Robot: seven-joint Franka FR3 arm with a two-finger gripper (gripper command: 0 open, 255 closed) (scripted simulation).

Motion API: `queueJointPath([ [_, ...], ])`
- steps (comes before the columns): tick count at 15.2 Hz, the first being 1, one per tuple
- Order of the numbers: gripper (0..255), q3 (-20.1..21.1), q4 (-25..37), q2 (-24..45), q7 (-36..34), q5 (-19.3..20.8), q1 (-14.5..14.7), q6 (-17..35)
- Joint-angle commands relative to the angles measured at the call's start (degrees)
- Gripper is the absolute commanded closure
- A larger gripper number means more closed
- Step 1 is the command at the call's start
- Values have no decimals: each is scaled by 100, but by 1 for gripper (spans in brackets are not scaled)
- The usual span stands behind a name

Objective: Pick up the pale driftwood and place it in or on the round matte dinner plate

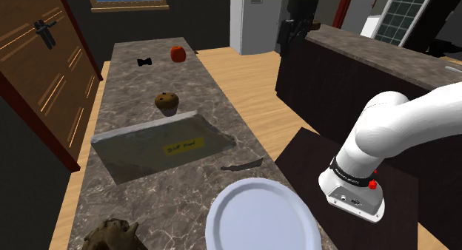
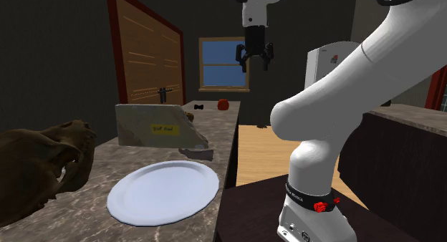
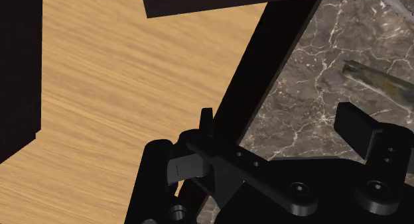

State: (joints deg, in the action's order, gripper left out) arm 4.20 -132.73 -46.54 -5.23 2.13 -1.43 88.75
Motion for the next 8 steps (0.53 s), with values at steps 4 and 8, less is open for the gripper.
queueJointPath([
  [4,0,136,-231,236,205,-119,251,366],
  [8,0,331,-499,586,484,-277,584,850],
])
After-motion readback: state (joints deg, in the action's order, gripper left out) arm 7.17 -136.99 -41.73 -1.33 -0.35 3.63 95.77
